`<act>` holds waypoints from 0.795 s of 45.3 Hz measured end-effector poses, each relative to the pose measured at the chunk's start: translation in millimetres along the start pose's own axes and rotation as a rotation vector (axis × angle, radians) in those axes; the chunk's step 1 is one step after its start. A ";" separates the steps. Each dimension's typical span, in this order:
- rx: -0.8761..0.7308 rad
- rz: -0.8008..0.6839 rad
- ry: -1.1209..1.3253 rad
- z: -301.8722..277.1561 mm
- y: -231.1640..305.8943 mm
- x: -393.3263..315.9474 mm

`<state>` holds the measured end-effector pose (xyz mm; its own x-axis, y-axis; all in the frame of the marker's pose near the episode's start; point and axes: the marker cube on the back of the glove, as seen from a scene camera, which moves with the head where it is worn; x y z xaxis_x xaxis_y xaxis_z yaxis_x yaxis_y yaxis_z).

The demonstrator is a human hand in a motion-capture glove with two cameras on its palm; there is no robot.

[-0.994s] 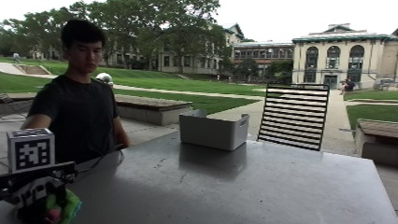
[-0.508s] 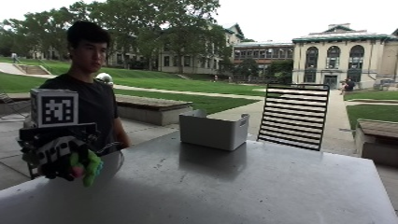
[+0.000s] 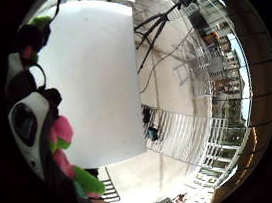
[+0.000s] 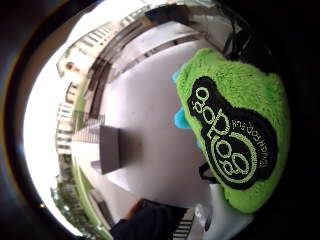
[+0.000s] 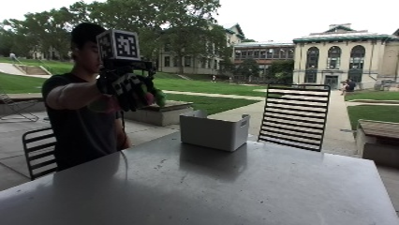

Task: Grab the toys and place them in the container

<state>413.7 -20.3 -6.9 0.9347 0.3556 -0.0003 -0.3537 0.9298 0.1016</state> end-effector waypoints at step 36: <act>0.050 -0.177 -0.110 -76.9 51.9 -403.7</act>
<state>15.2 -108.3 -78.0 0.9814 0.1720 0.0854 -0.1839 0.9700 0.1592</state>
